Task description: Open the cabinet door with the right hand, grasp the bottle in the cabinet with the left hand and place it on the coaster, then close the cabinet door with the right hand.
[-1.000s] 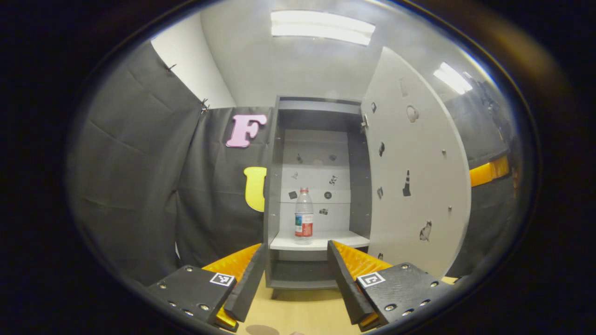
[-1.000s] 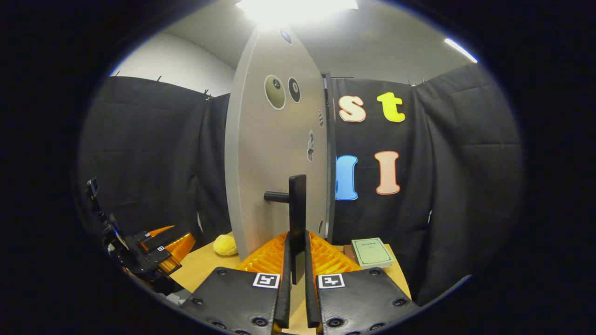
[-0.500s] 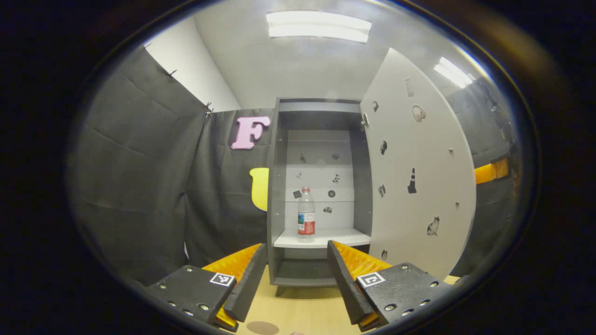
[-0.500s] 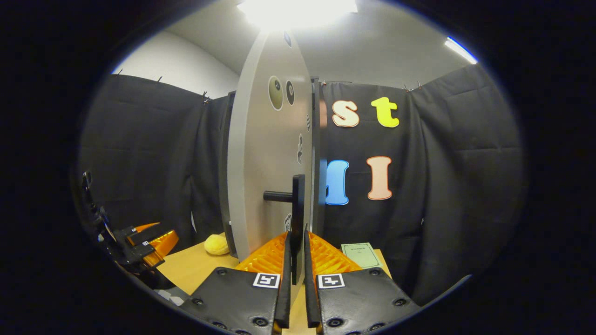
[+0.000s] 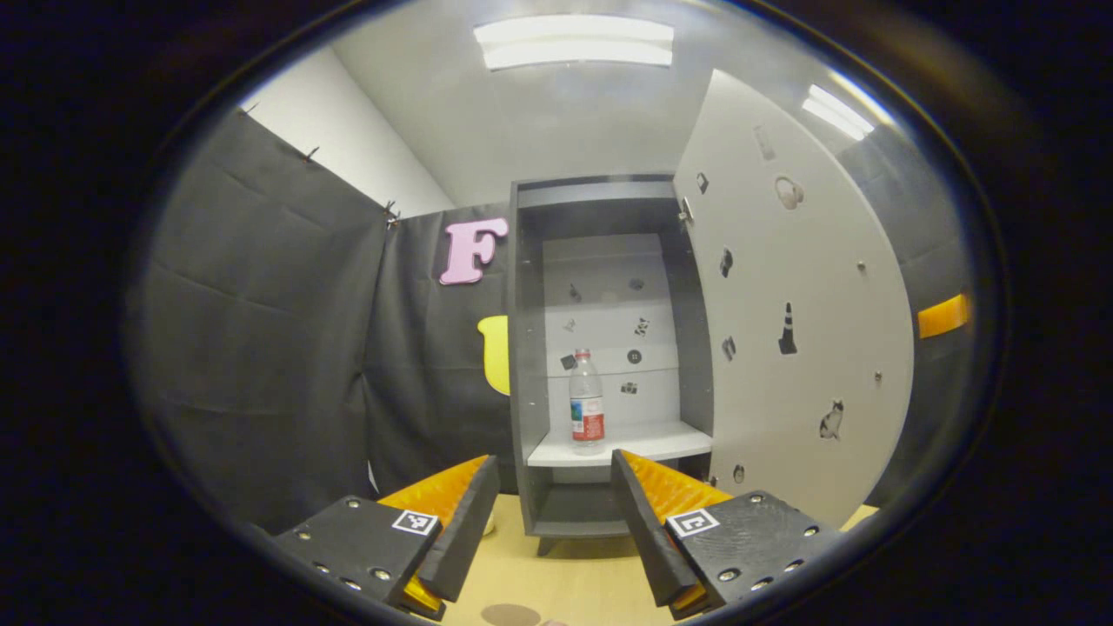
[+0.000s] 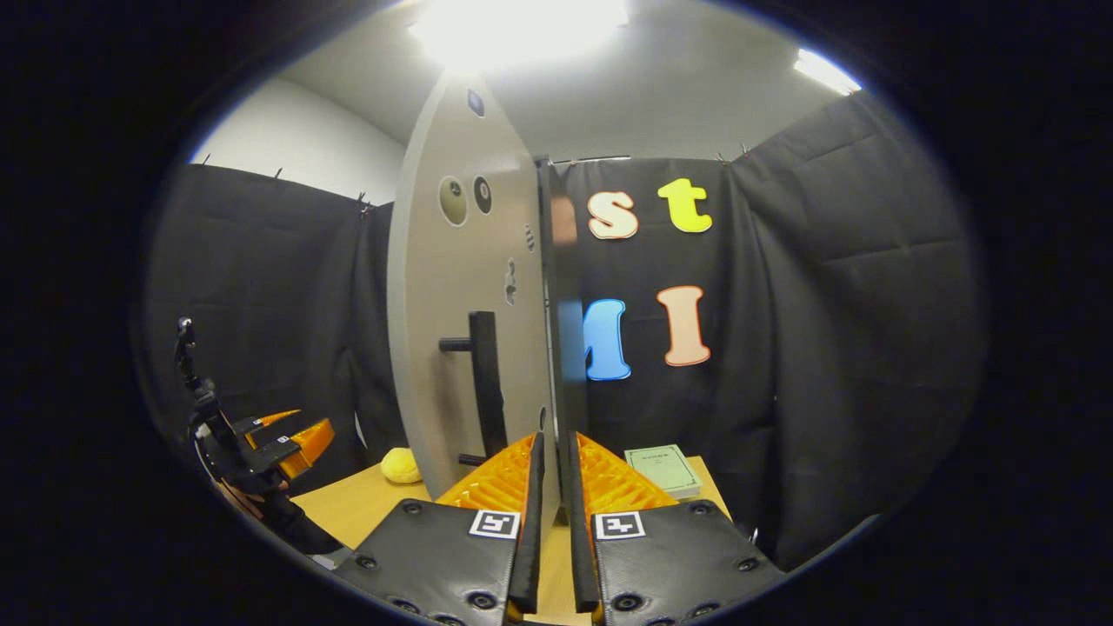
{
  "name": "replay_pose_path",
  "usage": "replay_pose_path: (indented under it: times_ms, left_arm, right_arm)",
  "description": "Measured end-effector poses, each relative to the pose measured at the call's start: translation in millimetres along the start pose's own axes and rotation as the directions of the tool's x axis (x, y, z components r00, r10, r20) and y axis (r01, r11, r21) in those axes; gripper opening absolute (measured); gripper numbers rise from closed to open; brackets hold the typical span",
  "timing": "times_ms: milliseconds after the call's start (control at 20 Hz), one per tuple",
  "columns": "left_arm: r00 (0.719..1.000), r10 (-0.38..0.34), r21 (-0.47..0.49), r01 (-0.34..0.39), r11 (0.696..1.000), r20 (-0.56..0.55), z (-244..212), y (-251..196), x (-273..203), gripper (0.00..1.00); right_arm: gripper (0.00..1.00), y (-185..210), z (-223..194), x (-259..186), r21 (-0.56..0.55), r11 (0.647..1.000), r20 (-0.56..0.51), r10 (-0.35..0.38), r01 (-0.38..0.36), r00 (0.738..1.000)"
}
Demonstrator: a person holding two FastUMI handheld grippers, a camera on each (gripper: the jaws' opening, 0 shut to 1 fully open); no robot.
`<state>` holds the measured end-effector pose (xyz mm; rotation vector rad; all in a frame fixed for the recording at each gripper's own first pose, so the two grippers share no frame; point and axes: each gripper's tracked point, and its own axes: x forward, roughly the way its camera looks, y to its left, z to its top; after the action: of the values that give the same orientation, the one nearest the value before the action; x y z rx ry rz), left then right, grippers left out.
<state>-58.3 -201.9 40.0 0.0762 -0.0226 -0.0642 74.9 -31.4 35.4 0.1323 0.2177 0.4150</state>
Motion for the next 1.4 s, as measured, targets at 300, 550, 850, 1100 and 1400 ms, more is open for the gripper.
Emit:
replay_pose_path:
  times_ms: [300, 550, 850, 1100, 1400]
  left_arm:
    - [0.997, -0.063, -0.021, 0.062, 0.998, -0.044, -1, -15, 70, 0.8]
    - [0.989, -0.142, -0.068, 0.14, 0.988, -0.031, 12, -25, 139, 0.77]
    - [0.978, -0.21, -0.098, 0.209, 0.973, -0.003, 31, -22, 215, 0.8]
    - [0.964, -0.267, -0.107, 0.264, 0.958, -0.008, 28, -28, 265, 0.77]
    - [0.948, -0.316, -0.097, 0.311, 0.945, -0.041, 7, -46, 317, 0.8]
  right_arm:
    - [0.37, -43, -19, 10, 0.059, 0.988, -0.029, -0.138, 0.14, 0.99]
    - [0.98, -72, -24, 18, -0.007, 0.955, -0.026, -0.297, 0.297, 0.954]
    - [0.98, -77, -38, 35, 0.014, 0.923, -0.053, -0.384, 0.385, 0.922]
    - [0.98, -78, -43, 43, 0.019, 0.893, -0.052, -0.448, 0.449, 0.893]
    - [0.98, -82, -55, 48, 0.016, 0.855, -0.075, -0.517, 0.519, 0.853]
